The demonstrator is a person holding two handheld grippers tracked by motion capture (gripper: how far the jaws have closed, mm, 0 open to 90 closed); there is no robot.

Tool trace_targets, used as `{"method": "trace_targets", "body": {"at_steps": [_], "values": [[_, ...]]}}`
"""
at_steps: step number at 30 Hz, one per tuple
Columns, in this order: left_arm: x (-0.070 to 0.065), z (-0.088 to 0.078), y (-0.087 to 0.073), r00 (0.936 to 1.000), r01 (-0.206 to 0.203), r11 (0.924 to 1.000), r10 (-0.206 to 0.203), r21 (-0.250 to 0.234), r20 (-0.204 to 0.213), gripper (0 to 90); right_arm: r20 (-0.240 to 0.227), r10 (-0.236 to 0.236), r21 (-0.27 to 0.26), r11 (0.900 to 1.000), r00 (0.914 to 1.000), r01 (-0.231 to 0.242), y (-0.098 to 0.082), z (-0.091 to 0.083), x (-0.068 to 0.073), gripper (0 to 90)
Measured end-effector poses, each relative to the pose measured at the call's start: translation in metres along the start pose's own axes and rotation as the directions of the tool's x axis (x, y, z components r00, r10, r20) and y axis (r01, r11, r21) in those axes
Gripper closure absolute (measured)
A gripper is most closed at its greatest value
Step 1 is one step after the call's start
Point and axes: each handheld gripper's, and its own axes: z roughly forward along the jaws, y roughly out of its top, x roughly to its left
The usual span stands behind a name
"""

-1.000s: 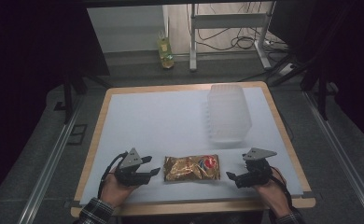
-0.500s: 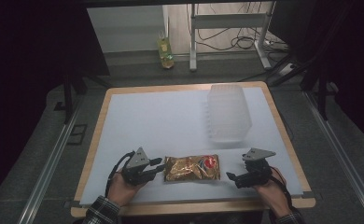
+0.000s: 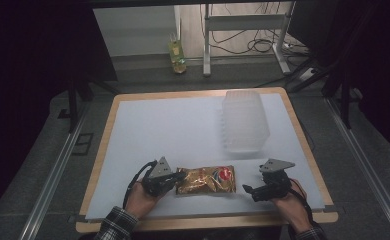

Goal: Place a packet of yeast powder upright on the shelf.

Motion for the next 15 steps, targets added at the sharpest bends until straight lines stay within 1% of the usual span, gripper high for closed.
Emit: {"method": "trace_targets", "body": {"at_steps": [5, 7, 11, 13, 14, 15], "values": [[0.003, 0.004, 0.000, 0.9999, 0.010, 0.9999, -0.010, -0.008, 0.007, 89.8, -0.002, -0.007, -0.002, 1.000, 1.0000, 0.007, 0.000, 0.000, 0.000, 4.4], [0.003, 0.007, 0.000, 0.9998, 0.015, 0.9998, -0.014, -0.009, 0.016, 89.8, -0.003, -0.008, 0.000, 1.000, 1.0000, 0.008, 0.000, 0.000, 0.000, 4.4], [0.001, 0.014, -0.002, 0.9993, 0.012, 0.9998, -0.012, 0.015, 0.036, 89.8, 0.000, -0.008, 0.003, 1.000, 1.0000, 0.008, 0.000, 0.000, 0.000, 4.4], [0.000, 0.018, -0.005, 0.9993, 0.003, 0.9989, -0.005, 0.047, 0.037, 89.8, -0.001, -0.008, 0.005, 1.000, 1.0000, 0.008, 0.000, 0.001, 0.000, 4.4], [-0.001, 0.020, -0.007, 0.9997, 0.000, 0.9987, -0.001, 0.051, 0.025, 89.9, -0.001, -0.009, 0.006, 1.000, 1.0000, 0.009, 0.000, 0.001, 0.000, 4.4], [0.001, 0.020, -0.007, 0.9994, 0.012, 0.9987, -0.014, 0.050, 0.032, 90.0, -0.001, -0.009, 0.007, 1.000, 1.0000, 0.009, 0.000, 0.001, 0.001, 4.4]]}}
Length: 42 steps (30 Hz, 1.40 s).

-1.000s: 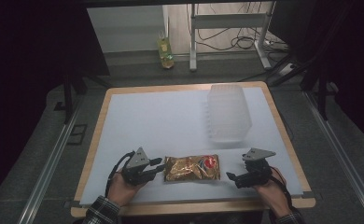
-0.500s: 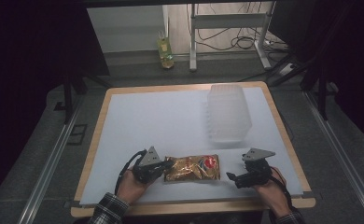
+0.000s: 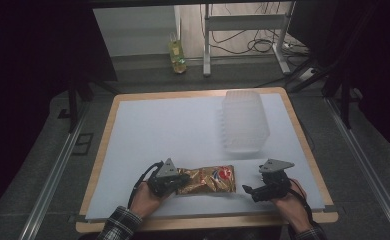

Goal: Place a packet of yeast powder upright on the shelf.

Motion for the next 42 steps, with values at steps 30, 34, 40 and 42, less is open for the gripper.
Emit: {"method": "trace_targets", "body": {"at_steps": [30, 34, 40, 42], "values": [[-0.002, -0.019, -0.030, 0.9991, 0.035, 0.9989, -0.035, -0.032, -0.022, 90.0, -0.158, 0.066, 0.026, 0.998, 0.9853, -0.063, 0.022, 0.003, 0.018, 4.5], [-0.004, -0.020, -0.030, 0.9990, 0.035, 0.9988, -0.036, -0.035, -0.027, 90.0, -0.207, 0.097, 0.039, 0.995, 0.9736, -0.091, 0.034, 0.009, 0.021, 4.5], [-0.003, -0.021, -0.032, 0.9991, 0.034, 0.9990, -0.034, -0.030, -0.023, 90.0, -0.258, 0.130, 0.095, 0.990, 0.9573, -0.109, 0.056, 0.021, 0.024, 4.4], [-0.003, -0.022, -0.032, 0.9991, 0.036, 0.9989, -0.037, -0.029, -0.020, 90.0, -0.275, 0.146, 0.119, 0.986, 0.9505, -0.117, 0.065, 0.027, 0.024, 4.1]]}}
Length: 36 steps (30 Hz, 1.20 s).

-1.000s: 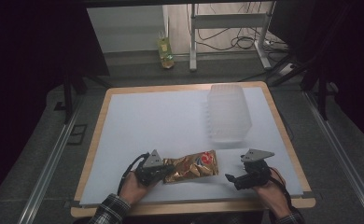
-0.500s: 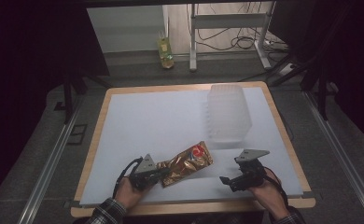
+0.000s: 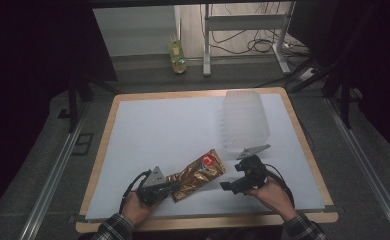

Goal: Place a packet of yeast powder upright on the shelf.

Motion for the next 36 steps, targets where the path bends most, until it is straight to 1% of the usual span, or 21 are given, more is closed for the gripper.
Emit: {"method": "trace_targets", "body": {"at_steps": [1, 3, 5, 7, 9, 11, 13, 15, 16, 17, 18, 19, 20, 22, 23, 25, 27, 31, 33, 36], "values": [[0.000, 0.000, 0.000, 1.0000, 0.000, 1.0000, 0.000, 0.001, 0.001, 90.0, -0.014, 0.005, 0.011, 1.000, 0.9999, -0.005, 0.005, 0.003, -0.001, 4.2], [0.000, -0.001, 0.000, 1.0000, 0.004, 1.0000, -0.004, 0.004, 0.005, 90.0, -0.042, 0.029, 0.025, 0.999, 0.9987, -0.028, 0.015, 0.009, -0.001, 4.3], [0.000, -0.001, 0.000, 1.0000, 0.006, 1.0000, -0.006, 0.005, 0.008, 90.0, -0.057, 0.043, 0.038, 0.998, 0.9975, -0.041, 0.025, 0.015, -0.003, 5.1], [0.000, -0.001, 0.000, 1.0000, 0.003, 1.0000, -0.003, 0.008, 0.009, 90.0, -0.075, 0.074, 0.050, 0.996, 0.9944, -0.071, 0.035, 0.022, -0.005, 9.7], [0.000, -0.002, 0.000, 0.9999, 0.003, 1.0000, -0.003, 0.009, 0.011, 90.0, -0.098, 0.111, 0.073, 0.992, 0.9890, -0.104, 0.044, 0.030, -0.007, 14.3], [0.001, -0.002, 0.000, 0.9999, 0.004, 0.9999, -0.004, 0.011, 0.016, 90.0, -0.114, 0.137, 0.089, 0.988, 0.9840, -0.127, 0.051, 0.038, -0.010, 20.2], [0.001, -0.002, 0.000, 0.9999, 0.003, 0.9999, -0.003, 0.012, 0.016, 90.0, -0.137, 0.175, 0.106, 0.981, 0.9749, -0.161, 0.056, 0.045, -0.013, 27.7], [0.001, -0.003, 0.000, 0.9998, 0.003, 0.9999, -0.003, 0.014, 0.018, 90.0, -0.175, 0.212, 0.123, 0.974, 0.9613, -0.193, 0.061, 0.051, -0.016, 36.8], [0.001, -0.003, 0.000, 0.9998, 0.002, 0.9999, -0.002, 0.015, 0.018, 90.0, -0.187, 0.225, 0.126, 0.971, 0.9563, -0.204, 0.062, 0.053, -0.017, 39.4], [0.001, -0.003, 0.000, 0.9999, 0.001, 0.9999, -0.001, 0.015, 0.016, 90.0, -0.202, 0.243, 0.140, 0.966, 0.9488, -0.217, 0.064, 0.055, -0.018, 43.8], [0.000, -0.003, 0.000, 0.9999, -0.002, 0.9999, 0.001, 0.016, 0.015, 90.0, -0.227, 0.249, 0.148, 0.964, 0.9416, -0.219, 0.065, 0.056, -0.019, 46.6], [0.000, -0.003, 0.000, 0.9999, -0.001, 0.9999, 0.001, 0.015, 0.014, 90.0, -0.232, 0.254, 0.155, 0.963, 0.9390, -0.222, 0.067, 0.056, -0.018, 52.2], [0.001, -0.003, 0.000, 0.9999, -0.005, 0.9998, 0.005, 0.019, 0.014, 90.0, -0.237, 0.252, 0.157, 0.963, 0.9384, -0.219, 0.068, 0.055, -0.018, 56.7], [0.001, -0.004, 0.000, 0.9999, -0.008, 0.9998, 0.008, 0.019, 0.014, 90.0, -0.250, 0.231, 0.163, 0.967, 0.9404, -0.194, 0.071, 0.052, -0.017, 64.6], [0.001, -0.004, 0.000, 0.9998, -0.009, 0.9998, 0.009, 0.020, 0.015, 90.0, -0.255, 0.219, 0.164, 0.970, 0.9419, -0.181, 0.071, 0.051, -0.016, 67.2], [0.001, -0.004, 0.000, 0.9998, -0.013, 0.9997, 0.013, 0.019, 0.016, 90.0, -0.263, 0.206, 0.168, 0.972, 0.9426, -0.165, 0.072, 0.048, -0.014, 72.7], [0.001, -0.005, 0.000, 0.9998, -0.015, 0.9997, 0.015, 0.017, 0.016, 90.0, -0.276, 0.197, 0.171, 0.973, 0.9407, -0.154, 0.072, 0.045, -0.012, 75.4], [0.000, -0.007, 0.002, 0.9995, -0.030, 0.9994, 0.030, 0.016, 0.005, 89.9, -0.277, 0.172, 0.166, 0.978, 0.9453, -0.130, 0.072, 0.040, -0.008, 77.8], [-0.001, -0.008, 0.002, 0.9993, -0.038, 0.9992, 0.038, 0.013, -0.005, 89.6, -0.286, 0.166, 0.156, 0.980, 0.9439, -0.125, 0.072, 0.039, -0.007, 78.8], [-0.002, -0.011, 0.004, 0.9986, -0.048, 0.9988, 0.048, 0.011, -0.024, 83.7, -0.288, 0.152, 0.139, 0.984, 0.9457, -0.115, 0.074, 0.035, -0.007, 79.5]]}}
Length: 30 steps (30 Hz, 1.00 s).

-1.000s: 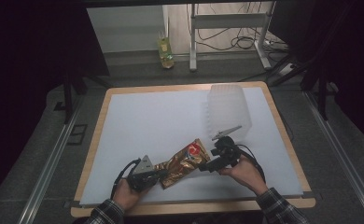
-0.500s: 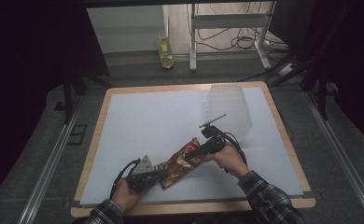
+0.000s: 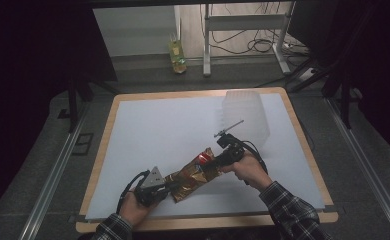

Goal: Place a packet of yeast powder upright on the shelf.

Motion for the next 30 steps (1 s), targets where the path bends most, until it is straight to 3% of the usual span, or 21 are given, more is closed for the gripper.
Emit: {"method": "trace_targets", "body": {"at_steps": [6, 13, 23, 30], "values": [[0.002, -0.004, 0.001, 0.9996, 0.015, 0.9995, -0.015, -0.028, -0.024, 73.7, 0.021, -0.040, -0.027, 0.999, 0.9990, 0.040, 0.003, -0.015, 0.005, 80.2], [0.002, -0.007, 0.003, 0.9987, 0.012, 0.9985, -0.015, -0.053, -0.049, 57.9, 0.081, -0.092, -0.049, 0.994, 0.9924, 0.097, 0.006, -0.032, 0.012, 80.4], [0.003, -0.003, 0.003, 0.9983, 0.005, 0.9975, -0.009, -0.070, -0.058, 30.7, 0.162, -0.193, -0.040, 0.979, 0.9676, 0.202, 0.014, -0.051, 0.021, 80.4], [0.006, -0.003, 0.003, 0.9982, 0.031, 0.9962, -0.035, -0.081, -0.048, 17.3, 0.194, -0.245, -0.033, 0.966, 0.9500, 0.256, 0.017, -0.063, 0.026, 80.4]]}}
